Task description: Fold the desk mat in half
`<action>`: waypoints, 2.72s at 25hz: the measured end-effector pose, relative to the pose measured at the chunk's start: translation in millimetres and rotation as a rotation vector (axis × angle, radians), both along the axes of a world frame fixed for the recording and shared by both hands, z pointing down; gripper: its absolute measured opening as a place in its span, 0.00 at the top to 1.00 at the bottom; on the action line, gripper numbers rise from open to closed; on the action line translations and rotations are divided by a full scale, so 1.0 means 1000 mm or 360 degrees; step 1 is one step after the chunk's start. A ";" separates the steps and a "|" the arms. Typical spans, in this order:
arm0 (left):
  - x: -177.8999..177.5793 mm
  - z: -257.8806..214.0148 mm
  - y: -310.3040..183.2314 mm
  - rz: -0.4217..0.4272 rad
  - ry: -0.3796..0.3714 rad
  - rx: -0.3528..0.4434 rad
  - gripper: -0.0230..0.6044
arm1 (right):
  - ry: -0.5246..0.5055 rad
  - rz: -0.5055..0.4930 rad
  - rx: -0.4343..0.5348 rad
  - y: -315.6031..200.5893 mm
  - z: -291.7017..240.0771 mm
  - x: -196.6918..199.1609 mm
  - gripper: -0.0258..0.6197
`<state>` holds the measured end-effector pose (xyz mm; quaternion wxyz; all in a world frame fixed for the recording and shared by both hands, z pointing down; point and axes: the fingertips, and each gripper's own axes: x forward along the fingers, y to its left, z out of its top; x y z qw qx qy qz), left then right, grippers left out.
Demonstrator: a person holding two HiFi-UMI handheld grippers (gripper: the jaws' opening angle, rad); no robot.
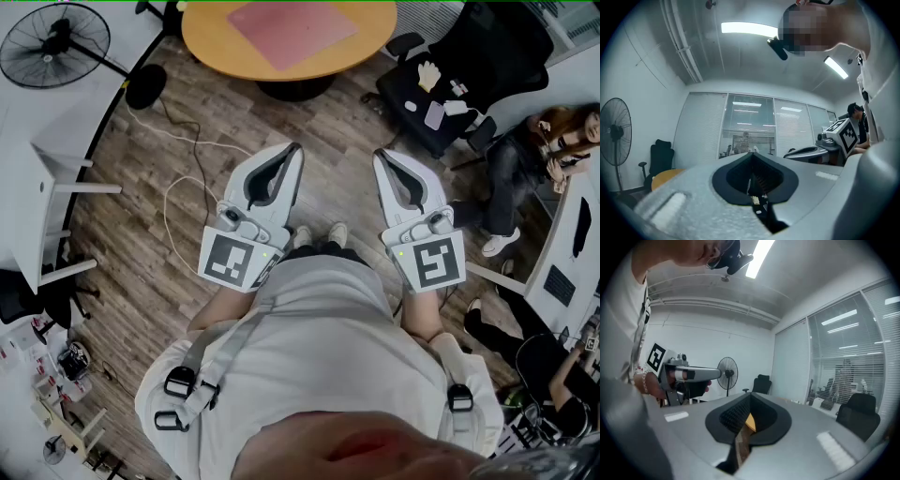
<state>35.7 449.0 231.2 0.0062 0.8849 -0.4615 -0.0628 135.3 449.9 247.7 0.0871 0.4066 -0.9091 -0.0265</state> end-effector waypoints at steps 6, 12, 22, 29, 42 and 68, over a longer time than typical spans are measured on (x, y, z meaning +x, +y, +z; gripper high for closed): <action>-0.025 0.004 0.006 0.0017 -0.0002 -0.0013 0.96 | -0.0066 0.0026 0.0012 0.003 -0.005 -0.027 0.95; -0.059 0.010 0.011 0.0012 0.0008 -0.0035 0.96 | -0.0058 -0.0006 0.0014 0.013 0.001 -0.061 0.95; -0.077 0.017 -0.004 0.0001 0.0025 -0.0047 0.96 | -0.0039 0.0006 0.0001 0.001 0.004 -0.076 0.95; -0.062 0.024 -0.037 -0.0009 0.0021 -0.0037 0.96 | -0.0046 0.0000 -0.0013 -0.034 0.017 -0.061 0.95; -0.028 0.018 -0.143 0.0006 -0.0011 -0.0044 0.96 | -0.0040 0.0028 -0.0028 -0.140 0.018 -0.023 0.95; 0.049 0.016 -0.286 -0.0028 -0.0008 -0.0048 0.96 | -0.0072 -0.0035 -0.0032 -0.283 0.020 0.050 0.95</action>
